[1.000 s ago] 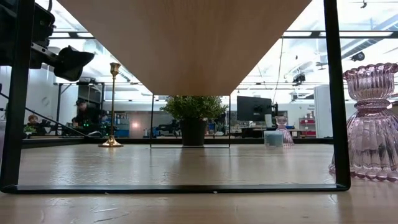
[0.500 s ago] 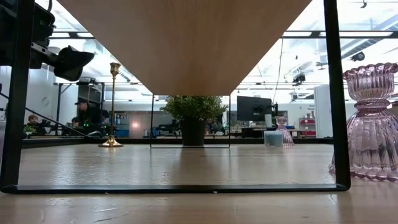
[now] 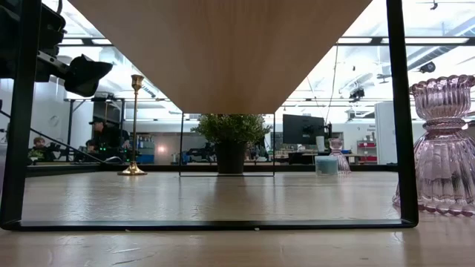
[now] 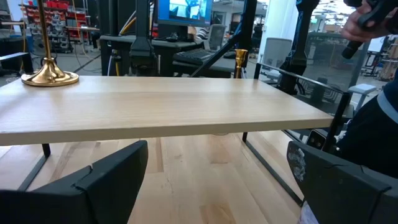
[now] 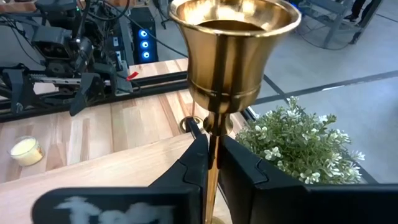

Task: Pick & Place candle stick holders
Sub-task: Put the top right gold candle holder on the shelf

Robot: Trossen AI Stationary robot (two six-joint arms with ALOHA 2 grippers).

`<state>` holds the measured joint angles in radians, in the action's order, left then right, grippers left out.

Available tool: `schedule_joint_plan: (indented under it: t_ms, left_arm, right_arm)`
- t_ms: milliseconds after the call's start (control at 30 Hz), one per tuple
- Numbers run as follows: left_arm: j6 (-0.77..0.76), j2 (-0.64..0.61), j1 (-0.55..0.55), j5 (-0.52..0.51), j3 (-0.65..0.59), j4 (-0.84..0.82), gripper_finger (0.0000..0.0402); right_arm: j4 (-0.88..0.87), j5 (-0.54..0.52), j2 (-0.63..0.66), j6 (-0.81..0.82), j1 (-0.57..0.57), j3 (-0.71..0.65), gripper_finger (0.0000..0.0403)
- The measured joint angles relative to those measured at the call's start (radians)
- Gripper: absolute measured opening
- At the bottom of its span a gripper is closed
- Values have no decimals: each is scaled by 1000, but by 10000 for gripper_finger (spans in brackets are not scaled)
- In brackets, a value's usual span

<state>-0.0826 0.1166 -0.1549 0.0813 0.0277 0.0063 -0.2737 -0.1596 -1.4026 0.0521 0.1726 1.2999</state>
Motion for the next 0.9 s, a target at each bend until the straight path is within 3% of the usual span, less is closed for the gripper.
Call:
schedule_joint_plan:
  t_ms: [600,900]
  left_arm:
    - [0,0,0,0,0,0,387]
    - [0,0,0,0,0,0,388]
  right_arm:
    - [-4,2,-1,0,0,0,79]
    - [43,14,-1,1,0,0,30]
